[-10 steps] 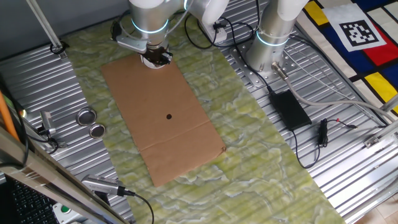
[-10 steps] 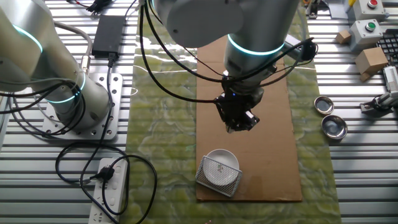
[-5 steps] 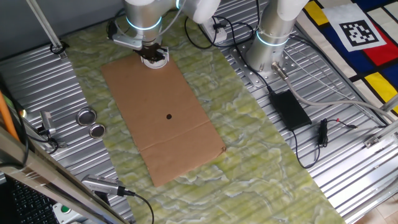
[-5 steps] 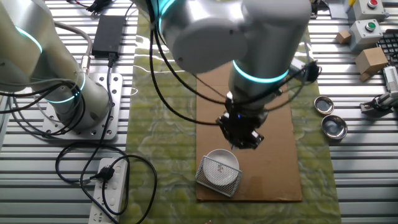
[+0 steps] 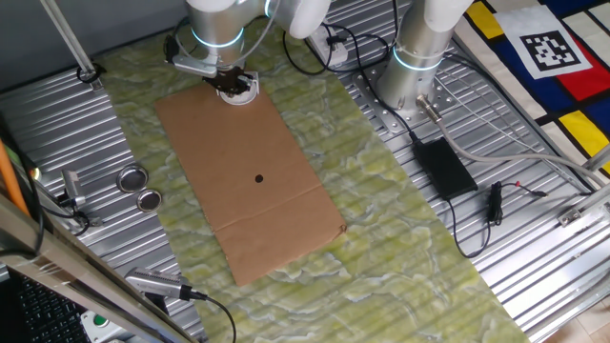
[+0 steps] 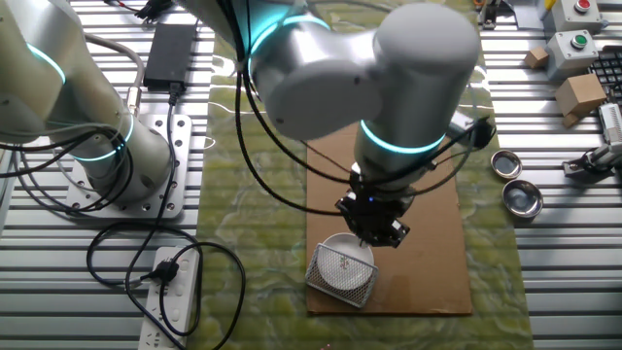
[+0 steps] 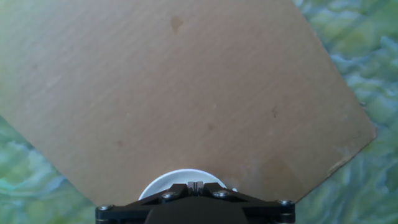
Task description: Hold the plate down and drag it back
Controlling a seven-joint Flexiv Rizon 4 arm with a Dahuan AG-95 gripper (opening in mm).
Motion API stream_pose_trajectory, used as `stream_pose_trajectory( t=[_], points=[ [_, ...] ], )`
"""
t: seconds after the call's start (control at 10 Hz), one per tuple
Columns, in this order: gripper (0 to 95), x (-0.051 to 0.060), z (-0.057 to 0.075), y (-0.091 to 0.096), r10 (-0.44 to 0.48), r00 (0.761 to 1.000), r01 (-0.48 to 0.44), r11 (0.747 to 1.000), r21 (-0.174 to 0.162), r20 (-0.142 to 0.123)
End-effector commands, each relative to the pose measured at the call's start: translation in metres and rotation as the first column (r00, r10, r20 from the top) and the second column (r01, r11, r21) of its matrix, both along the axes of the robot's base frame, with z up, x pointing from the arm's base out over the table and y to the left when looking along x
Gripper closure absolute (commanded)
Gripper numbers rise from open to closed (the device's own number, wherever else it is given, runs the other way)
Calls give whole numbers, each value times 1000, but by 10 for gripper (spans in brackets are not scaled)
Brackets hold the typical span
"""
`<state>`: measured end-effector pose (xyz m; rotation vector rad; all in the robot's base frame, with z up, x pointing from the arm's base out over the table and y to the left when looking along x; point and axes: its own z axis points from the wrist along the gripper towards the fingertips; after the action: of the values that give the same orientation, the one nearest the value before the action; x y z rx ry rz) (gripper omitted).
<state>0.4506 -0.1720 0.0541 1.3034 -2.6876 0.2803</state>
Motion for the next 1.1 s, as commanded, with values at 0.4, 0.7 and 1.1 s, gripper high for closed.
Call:
stream_pose_trajectory(
  t=[0.4,0.7,1.1],
  points=[
    [950,-6,-14,-3,5,1000,-5,1000,8,16],
    [950,-9,-23,-4,3,1000,-4,1000,15,28],
    [950,-8,-25,1,-5,999,4,1000,19,36]
  ],
)
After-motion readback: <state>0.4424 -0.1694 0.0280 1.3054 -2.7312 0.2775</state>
